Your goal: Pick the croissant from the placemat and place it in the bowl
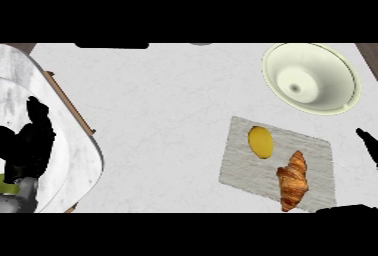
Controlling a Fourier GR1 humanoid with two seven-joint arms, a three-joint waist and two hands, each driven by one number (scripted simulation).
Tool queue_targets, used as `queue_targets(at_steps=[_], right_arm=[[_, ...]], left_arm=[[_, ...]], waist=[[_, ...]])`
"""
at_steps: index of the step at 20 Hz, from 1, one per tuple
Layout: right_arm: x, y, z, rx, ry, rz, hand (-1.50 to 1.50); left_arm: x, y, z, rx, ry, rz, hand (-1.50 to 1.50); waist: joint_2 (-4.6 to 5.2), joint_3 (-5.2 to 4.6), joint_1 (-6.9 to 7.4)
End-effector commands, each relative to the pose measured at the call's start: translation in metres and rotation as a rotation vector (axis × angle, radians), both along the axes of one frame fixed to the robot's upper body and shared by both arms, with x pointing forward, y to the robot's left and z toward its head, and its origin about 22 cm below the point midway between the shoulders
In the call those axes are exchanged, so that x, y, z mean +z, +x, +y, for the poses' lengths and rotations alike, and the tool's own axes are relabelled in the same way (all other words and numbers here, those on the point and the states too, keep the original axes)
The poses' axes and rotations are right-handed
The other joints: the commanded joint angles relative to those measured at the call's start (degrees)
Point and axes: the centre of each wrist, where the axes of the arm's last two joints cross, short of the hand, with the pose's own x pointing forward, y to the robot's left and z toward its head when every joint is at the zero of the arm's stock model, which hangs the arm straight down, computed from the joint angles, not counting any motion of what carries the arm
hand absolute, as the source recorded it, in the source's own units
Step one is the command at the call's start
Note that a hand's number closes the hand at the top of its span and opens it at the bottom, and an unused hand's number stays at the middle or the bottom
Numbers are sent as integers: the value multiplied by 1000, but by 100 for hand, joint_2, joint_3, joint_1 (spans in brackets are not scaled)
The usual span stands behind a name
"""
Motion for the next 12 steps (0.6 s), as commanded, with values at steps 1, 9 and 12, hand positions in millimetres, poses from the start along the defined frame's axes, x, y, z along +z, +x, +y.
queue_targets(at_steps=[1, 9, 12], right_arm=[[0, 19, -5, 12, 42, 184, -150], [-30, 40, -2, 46, 31, 408, -150], [-28, 41, 7, 15, -34, 401, -150]], left_arm=[[8, 9, 3, -45, 36, -99, 0], [11, 18, -8, -52, 24, -102, 0], [14, 3, -4, -61, 35, -107, 0]], waist=[[-7, -7, -57], [3, -9, -83], [-34, -9, -38]])
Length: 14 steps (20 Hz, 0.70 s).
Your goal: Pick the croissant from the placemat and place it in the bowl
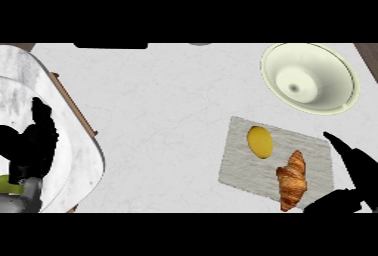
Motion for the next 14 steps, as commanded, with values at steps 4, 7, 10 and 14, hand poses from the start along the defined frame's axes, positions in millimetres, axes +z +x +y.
queue_targets(at_steps=[4, 7, 10, 14], right_arm=[[1, -2, 9, -15, -217, 41, -150], [-18, 7, 13, -32, -223, 21, -150], [-11, 37, 27, -33, -198, 42, -150], [-41, 8, 21, -21, -147, 98, -150]], left_arm=[[8, 5, -2, -51, 64, -113, 0], [24, 6, 16, -64, 43, -100, 0], [-1, 12, 1, -78, 64, -111, 0], [15, 6, 2, -67, 54, -109, 0]], waist=[[-39, 6, -129], [-30, 12, -66], [-7, 9, -55], [-32, 14, -105]])
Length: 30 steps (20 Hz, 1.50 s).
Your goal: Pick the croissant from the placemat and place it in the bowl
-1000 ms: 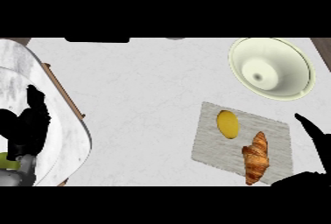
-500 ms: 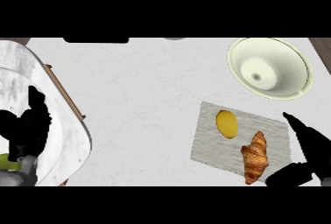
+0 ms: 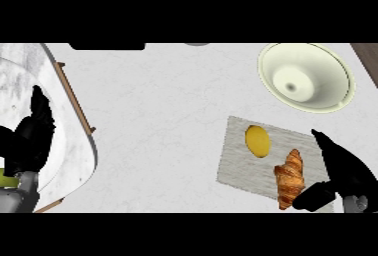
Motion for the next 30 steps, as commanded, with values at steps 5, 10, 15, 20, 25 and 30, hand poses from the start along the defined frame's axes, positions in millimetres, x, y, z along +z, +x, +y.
queue_targets(at_steps=[5, 10, 15, 20, 25, 30], right_arm=[[-33, 0, 9, -79, -14, 112, -150], [-47, -5, 40, -77, -34, 97, -150], [-59, -5, 15, -89, -33, 109, -150], [-73, 11, 10, -84, 55, 151, 150], [-74, 13, 7, -10, 66, 92, 150], [-89, 24, 1, -29, 56, 55, 150]], left_arm=[[-21, -1, 3, -8, 23, -30, 0], [-3, 15, -2, -22, 13, -20, 0], [-3, 11, -1, -7, 20, -30, 0], [1, 14, -13, -9, 7, -20, 0], [0, 15, -4, 2, 20, -13, 0], [-6, 11, 1, -10, 12, -35, 0]], waist=[[-5, 8, -18], [-4, 8, -31], [-3, 9, -33], [-3, 10, -23], [-5, 10, -32], [-3, 10, -21]])
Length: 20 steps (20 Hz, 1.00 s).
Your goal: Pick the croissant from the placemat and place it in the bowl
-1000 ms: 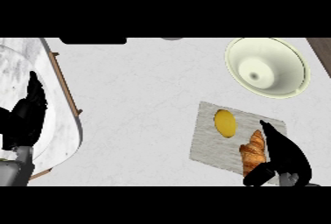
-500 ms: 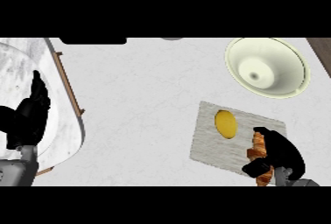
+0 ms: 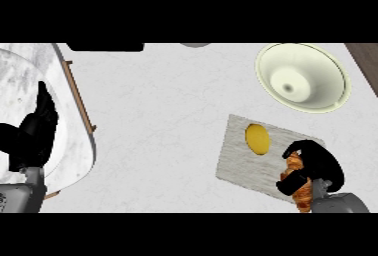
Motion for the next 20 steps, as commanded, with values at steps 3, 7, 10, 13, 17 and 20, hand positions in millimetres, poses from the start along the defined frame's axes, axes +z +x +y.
queue_targets(at_steps=[3, 7, 10, 13, 17, 20], right_arm=[[-26, 6, 5, -1, -22, -45, 150], [-1, 16, 13, -38, -125, -122, 150], [26, 15, 57, 393, -94, -192, 150], [40, 21, 88, 755, -87, -234, 150], [73, 36, 91, 882, -145, -354, 150], [116, 33, 91, 833, -152, -555, 150]], left_arm=[[-15, -14, 11, 5, 16, -1, 0], [7, 18, 2, -5, 8, 9, 0], [0, 2, 10, -34, -10, 14, 0], [12, 16, -7, -66, -4, -5, 0], [5, 4, 6, -16, -2, 7, 0], [5, 8, 14, 3, 8, 3, 0]], waist=[[59, 70, 45], [62, 69, 12], [65, 63, 218], [122, 74, 401], [55, 70, 178], [42, 67, 29]])
